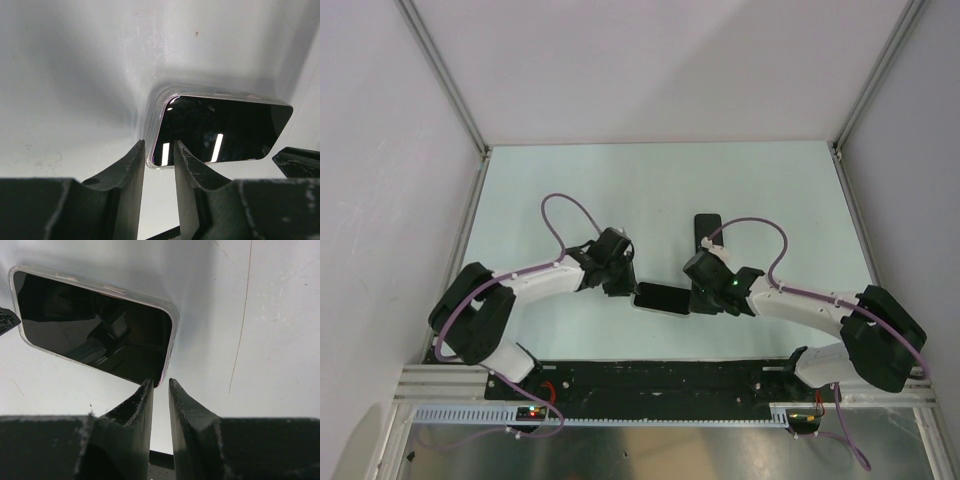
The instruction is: Put the phone into the phone case
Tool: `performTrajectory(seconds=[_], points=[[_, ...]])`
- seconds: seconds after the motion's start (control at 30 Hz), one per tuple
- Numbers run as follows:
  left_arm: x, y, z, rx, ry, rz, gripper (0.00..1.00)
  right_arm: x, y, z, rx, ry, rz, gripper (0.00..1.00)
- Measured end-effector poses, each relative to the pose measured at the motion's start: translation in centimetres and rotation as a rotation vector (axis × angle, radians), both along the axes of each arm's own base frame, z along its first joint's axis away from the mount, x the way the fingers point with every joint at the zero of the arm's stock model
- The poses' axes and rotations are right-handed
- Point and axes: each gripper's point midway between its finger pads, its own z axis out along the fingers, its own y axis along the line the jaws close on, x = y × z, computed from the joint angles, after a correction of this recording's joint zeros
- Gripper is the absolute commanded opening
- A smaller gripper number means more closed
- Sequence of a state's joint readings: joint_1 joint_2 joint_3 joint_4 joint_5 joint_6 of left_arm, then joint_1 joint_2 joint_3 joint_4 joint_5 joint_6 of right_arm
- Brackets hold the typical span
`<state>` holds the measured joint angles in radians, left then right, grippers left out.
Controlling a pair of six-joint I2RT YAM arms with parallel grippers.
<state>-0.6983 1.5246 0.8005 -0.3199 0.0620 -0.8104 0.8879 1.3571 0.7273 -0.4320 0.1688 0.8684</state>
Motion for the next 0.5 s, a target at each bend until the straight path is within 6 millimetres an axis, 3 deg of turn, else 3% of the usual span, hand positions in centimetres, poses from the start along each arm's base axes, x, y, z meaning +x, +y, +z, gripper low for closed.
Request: performTrajectory(seconds=[0.5], points=[[-0.19, -0.52, -0.9, -0.001, 0.018, -0.015, 0.3, 0.24, 0.51, -1.0, 0.0, 0.014, 0.0, 0.16]])
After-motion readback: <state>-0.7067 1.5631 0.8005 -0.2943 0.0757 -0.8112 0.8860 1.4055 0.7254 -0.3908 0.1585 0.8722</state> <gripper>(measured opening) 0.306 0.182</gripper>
